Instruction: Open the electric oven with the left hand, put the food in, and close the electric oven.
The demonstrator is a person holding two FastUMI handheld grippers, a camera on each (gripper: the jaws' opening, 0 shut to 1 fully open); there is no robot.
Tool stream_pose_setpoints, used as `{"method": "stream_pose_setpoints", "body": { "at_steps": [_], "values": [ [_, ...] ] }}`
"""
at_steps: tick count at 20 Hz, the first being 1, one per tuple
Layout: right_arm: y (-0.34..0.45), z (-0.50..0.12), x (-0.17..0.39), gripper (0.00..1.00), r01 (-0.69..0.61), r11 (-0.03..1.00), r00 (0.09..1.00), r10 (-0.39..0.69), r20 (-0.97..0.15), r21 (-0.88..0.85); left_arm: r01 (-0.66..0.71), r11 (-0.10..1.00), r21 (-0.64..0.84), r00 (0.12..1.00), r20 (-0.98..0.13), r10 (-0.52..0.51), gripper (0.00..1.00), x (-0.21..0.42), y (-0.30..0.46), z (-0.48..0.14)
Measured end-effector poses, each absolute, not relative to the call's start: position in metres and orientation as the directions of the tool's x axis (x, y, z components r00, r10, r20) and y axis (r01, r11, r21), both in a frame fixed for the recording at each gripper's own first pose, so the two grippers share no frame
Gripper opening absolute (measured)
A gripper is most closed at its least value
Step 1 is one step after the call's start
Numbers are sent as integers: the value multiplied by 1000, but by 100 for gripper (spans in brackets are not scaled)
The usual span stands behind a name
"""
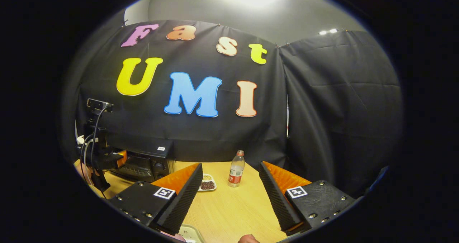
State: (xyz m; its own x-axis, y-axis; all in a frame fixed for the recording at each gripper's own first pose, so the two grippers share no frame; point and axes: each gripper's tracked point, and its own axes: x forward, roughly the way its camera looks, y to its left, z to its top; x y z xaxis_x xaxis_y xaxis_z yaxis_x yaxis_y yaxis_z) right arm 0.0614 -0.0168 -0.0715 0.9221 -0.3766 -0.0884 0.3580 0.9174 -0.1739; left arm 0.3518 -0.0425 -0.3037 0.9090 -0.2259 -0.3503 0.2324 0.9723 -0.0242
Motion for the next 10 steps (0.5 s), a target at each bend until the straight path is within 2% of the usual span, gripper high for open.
{"method": "stream_pose_setpoints", "body": {
  "at_steps": [7,8,10],
  "values": [
    [-12,-76,69,97,318,936,937,-335,-102,-150,232,973,-16,905,-363,-222,98,310,-36,-312],
    [-12,-76,70,97,313,938,938,-330,-104,-150,234,972,-17,903,-366,-224,100,302,-35,-314],
    [-10,-77,71,97,301,942,942,-318,-109,-150,241,970,-24,886,-402,-230,98,288,-35,-326]
  ]
}}
